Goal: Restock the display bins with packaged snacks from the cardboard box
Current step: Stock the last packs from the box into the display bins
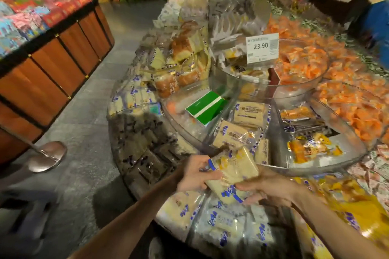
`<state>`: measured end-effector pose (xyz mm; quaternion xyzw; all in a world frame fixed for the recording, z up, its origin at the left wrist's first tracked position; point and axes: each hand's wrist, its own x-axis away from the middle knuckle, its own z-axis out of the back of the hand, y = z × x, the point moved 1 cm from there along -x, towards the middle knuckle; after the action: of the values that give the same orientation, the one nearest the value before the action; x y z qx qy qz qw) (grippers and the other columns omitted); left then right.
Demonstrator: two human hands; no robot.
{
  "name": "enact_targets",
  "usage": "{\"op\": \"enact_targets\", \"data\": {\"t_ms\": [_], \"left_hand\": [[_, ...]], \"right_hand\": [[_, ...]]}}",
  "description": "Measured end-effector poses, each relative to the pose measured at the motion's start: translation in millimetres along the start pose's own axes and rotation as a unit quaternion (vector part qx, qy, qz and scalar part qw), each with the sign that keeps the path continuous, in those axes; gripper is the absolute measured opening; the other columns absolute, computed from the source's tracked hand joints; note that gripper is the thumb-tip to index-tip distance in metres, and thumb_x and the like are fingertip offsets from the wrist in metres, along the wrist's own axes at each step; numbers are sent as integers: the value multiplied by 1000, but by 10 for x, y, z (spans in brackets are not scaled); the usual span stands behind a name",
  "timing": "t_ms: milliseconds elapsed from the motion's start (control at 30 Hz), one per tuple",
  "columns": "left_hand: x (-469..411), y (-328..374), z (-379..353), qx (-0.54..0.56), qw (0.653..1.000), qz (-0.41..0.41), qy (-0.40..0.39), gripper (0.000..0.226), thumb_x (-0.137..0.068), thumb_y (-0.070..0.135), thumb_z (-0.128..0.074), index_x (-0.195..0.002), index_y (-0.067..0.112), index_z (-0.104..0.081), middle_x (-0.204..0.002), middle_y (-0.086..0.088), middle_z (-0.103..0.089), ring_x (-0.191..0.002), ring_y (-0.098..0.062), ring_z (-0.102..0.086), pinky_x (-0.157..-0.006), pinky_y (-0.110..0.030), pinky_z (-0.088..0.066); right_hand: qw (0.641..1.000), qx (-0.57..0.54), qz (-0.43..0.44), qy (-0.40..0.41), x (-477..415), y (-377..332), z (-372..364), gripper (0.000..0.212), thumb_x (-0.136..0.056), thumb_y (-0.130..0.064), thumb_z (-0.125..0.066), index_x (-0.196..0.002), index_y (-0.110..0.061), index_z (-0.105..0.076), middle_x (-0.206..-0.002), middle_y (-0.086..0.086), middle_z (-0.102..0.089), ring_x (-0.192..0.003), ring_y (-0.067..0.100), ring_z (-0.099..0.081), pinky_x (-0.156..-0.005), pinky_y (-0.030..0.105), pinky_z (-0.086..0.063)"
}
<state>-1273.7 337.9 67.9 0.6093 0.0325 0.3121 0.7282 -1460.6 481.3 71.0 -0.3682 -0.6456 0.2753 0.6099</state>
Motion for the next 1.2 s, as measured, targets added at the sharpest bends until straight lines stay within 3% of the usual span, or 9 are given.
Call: {"op": "enact_targets", "data": {"t_ms": [167, 333, 533, 667, 800, 933, 1033, 1100, 1200], "left_hand": [[86, -457, 759, 7, 996, 50, -69, 48, -87, 26, -78, -129, 19, -55, -105, -2, -76, -85, -13, -73, -57, -26, -54], [62, -679, 1387, -36, 990, 39, -128, 48, -82, 43, -77, -121, 20, -60, -107, -6, -75, -84, -16, -73, -64, -35, -59], [-53, -819, 1809, -77, 989, 29, -123, 36, -80, 41, -80, -105, 19, -66, -100, -4, -75, -83, -12, -68, -75, -37, -55], [-150, -1013, 2317, -146, 984, 52, -84, 43, -76, 53, -79, -110, 31, -62, -113, 15, -64, -108, -8, -62, -100, -35, -50], [-235, -1287, 3047, -211, 975, 66, -10, 38, -72, 60, -78, -104, 50, -60, -115, 12, -63, -105, -8, -62, -98, -42, -52], [-307, -1568, 3383, -280, 953, 117, -14, 40, -80, 44, -79, -112, 23, -65, -119, -5, -65, -109, -23, -64, -96, -42, -51], [-363, -1701, 3485, -308, 942, 133, -28, 42, -76, 57, -77, -107, 31, -64, -115, 7, -65, -105, -14, -62, -91, -36, -51], [-387, -1734, 3431, -316, 938, 130, -54, 52, -80, 55, -75, -119, 24, -61, -125, 5, -62, -109, -12, -59, -89, -30, -48], [-334, -1744, 3284, -377, 915, 105, -100, 71, -86, 58, -67, -142, 21, -48, -138, 2, -53, -126, -19, -52, -97, -32, -43]], "right_hand": [[1000, 2, -15, 10, -545, -101, -641, 47, -83, -7, -76, -126, -18, -59, -119, 1, -74, -111, 19, -69, -84, 42, -60], [998, -27, -23, 45, -963, -195, -1107, 62, -68, -28, -90, -123, -14, -66, -122, 2, -72, -114, 22, -68, -83, 47, -61], [997, -22, -29, 61, -1192, -354, -1377, 49, -80, -23, -82, -124, -14, -64, -116, -2, -74, -105, 18, -71, -86, 44, -60], [993, -104, -41, 43, -1402, -401, -1367, 72, -76, -35, -88, -126, -2, -47, -107, 21, -72, -85, 36, -62, -55, 28, -55], [975, -221, -26, 22, -1522, -493, -1367, 51, -89, -15, -70, -130, 0, -44, -99, 26, -64, -79, 34, -60, -50, 23, -53], [992, -125, -22, 11, -1616, -568, -1557, 54, -94, -20, -66, -134, 6, -41, -111, 28, -69, -89, 35, -66, -56, 24, -55], [995, -88, -20, 37, -1708, -642, -1669, 54, -92, -27, -71, -126, 5, -44, -113, 24, -71, -88, 35, -71, -61, 29, -59], [996, -80, -14, 38, -1766, -725, -1737, 51, -88, -30, -75, -118, 3, -49, -114, 28, -69, -76, 32, -69, -58, 29, -55], [987, -119, -25, 104, -1897, -748, -1865, 44, -90, -11, -69, -127, 0, -48, -109, 23, -72, -84, 33, -73, -62, 31, -62]]}}
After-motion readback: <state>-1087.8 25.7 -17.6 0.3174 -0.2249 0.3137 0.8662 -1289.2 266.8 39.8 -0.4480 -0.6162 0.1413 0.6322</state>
